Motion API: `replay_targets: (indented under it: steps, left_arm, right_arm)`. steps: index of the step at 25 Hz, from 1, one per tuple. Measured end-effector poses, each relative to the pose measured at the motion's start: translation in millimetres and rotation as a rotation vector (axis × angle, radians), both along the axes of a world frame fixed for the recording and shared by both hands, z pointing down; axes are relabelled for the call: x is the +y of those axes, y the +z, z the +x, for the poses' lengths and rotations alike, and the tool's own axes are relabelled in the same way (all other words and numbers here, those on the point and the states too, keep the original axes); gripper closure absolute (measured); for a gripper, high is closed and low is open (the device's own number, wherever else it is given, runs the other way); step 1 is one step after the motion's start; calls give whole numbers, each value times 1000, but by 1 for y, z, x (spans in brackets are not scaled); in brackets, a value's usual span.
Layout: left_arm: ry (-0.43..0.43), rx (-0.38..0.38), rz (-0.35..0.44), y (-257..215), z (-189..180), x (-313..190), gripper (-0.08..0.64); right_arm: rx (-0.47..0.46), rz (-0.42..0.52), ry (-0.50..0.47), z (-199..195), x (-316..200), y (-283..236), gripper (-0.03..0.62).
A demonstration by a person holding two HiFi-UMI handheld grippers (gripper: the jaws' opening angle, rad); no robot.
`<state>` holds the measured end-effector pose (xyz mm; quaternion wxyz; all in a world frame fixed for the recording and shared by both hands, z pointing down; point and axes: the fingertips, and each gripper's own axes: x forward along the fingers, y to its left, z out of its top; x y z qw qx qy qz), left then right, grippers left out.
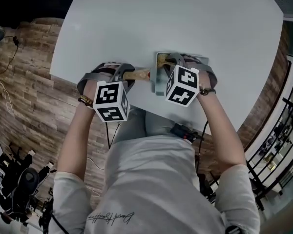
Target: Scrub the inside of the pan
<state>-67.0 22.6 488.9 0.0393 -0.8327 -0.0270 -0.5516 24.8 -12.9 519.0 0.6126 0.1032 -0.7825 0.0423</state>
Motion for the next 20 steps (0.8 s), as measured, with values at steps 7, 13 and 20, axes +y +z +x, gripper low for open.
replay_targets:
  steps: [7, 13, 20]
  left_arm:
    - [-31, -12, -6, 0, 1, -1, 410]
    - [-51, -9, -4, 3, 1, -2, 408]
    - [-54, -15, 7, 7, 0, -6, 408]
  right_arm:
    - [33, -72, -8, 1, 4, 1, 526]
    - [4, -196, -16, -2, 47, 1, 526]
    - [-1, -317, -70, -3, 92, 3, 526]
